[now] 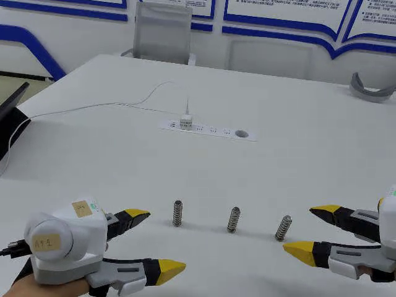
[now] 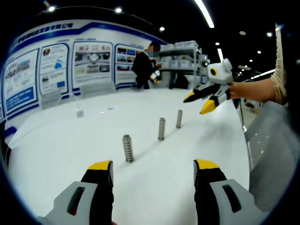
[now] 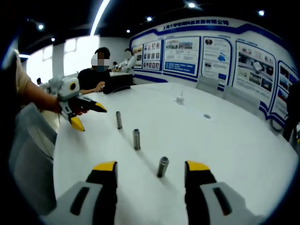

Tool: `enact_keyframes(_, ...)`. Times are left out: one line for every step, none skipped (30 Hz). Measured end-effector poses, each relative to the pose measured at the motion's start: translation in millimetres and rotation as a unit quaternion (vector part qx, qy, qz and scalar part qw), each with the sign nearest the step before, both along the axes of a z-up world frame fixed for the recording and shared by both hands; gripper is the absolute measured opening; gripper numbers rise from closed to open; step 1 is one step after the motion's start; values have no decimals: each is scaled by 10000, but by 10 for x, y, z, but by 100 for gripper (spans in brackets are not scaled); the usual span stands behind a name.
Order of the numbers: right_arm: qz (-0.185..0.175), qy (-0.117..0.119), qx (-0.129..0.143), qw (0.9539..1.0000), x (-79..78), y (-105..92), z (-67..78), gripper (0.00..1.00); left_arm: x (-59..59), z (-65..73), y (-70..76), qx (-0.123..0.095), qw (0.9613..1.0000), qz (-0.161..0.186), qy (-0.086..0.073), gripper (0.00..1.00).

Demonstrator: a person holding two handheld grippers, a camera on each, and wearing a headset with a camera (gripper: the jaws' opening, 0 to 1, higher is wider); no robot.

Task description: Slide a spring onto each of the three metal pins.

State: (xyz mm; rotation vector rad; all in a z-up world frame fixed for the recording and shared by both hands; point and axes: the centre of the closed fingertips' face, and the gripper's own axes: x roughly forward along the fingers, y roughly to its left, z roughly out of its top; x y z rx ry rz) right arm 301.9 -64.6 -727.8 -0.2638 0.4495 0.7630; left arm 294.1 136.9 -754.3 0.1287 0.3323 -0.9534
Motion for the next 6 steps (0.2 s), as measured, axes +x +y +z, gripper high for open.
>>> enact_keyframes(6,6,14,10000,-3,7,-2,59,-1,0,0,0,10000,2,1,71)
enact_keyframes(15,4,15,10000,-8,13,-2,60,-1,-2,1,2,10000,2,4,71)
enact_keyframes(33,2,2,10000,-14,19,-8,60,-4,-2,2,3,10000,2,1,71)
enact_keyframes(40,8,-7,10000,-24,20,-13,60,-3,-1,2,-2,10000,5,0,71)
enact_keyframes(39,20,-12,10000,-26,18,-24,60,0,-2,4,-7,10000,8,2,71)
enact_keyframes(38,23,-9,10000,-25,15,-34,60,2,-3,5,-8,10000,13,4,71)
